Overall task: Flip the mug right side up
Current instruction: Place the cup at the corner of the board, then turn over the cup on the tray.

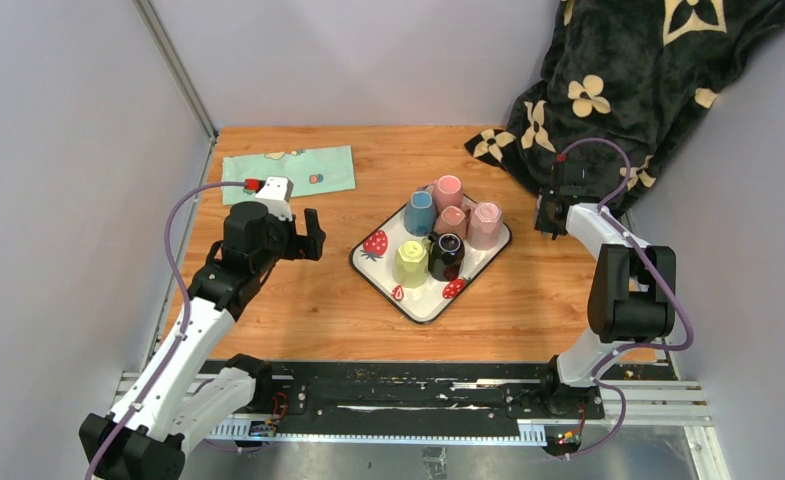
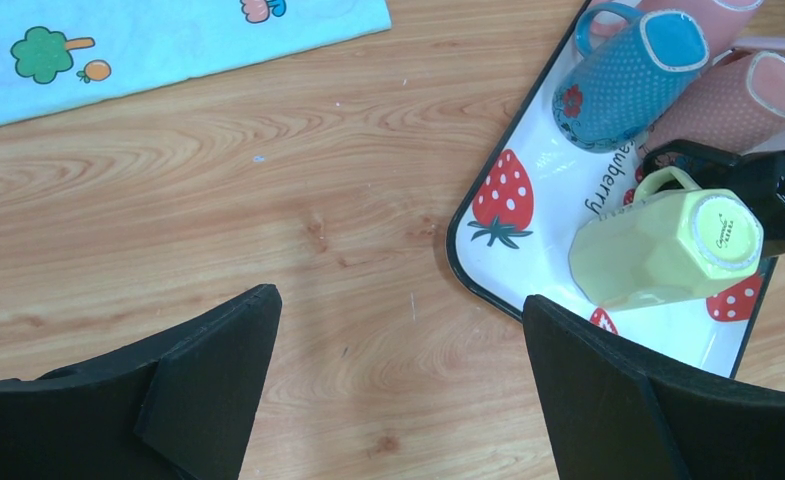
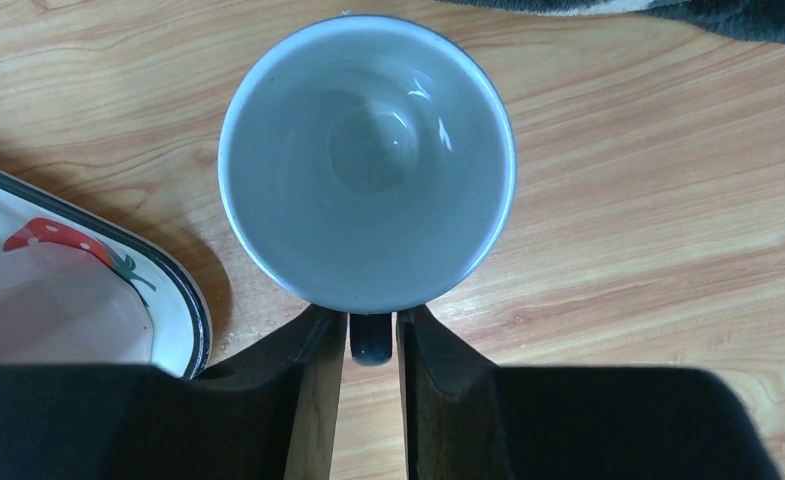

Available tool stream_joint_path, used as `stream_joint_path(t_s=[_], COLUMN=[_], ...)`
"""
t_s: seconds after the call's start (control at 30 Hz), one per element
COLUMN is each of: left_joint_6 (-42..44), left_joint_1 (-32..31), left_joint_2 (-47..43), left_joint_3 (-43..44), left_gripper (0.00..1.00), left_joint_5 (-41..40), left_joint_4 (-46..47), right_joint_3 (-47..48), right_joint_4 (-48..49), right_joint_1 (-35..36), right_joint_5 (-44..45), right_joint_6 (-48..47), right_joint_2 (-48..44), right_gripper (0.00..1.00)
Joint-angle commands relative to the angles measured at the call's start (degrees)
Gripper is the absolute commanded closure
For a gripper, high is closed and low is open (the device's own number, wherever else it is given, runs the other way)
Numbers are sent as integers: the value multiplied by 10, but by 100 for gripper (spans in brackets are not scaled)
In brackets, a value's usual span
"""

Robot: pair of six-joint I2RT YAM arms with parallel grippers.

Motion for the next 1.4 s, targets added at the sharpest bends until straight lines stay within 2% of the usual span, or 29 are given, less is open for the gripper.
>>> stream_joint_path(t_s=[0.0, 0.3, 0.63, 0.9, 1.03, 1.37], left_joint_6=[5, 3, 10, 14, 2, -31], left_joint_1=[2, 6, 9, 9, 3, -67], left_joint_2=[4, 9, 23, 24, 22, 72], left_joint_3=[-4, -3, 1, -9, -10, 15], left_gripper=[0, 0, 0, 0, 0, 0], left_joint_5=[5, 10, 23, 39, 47, 22], left_joint_4=[16, 17, 22, 44, 54, 91], right_joint_3=[6, 0, -44, -68, -72, -83], right_joint_4=[-17, -36, -51, -89, -110, -140], right_joint_1=[-8, -8, -7, -7, -4, 17], right_joint_5=[9, 29, 10, -44, -108, -219], right_joint_6=[10, 26, 64, 65, 59, 48], right_joint_2=[-8, -55, -193, -304, -345, -391], right_gripper=[69, 56, 54, 54, 54, 54])
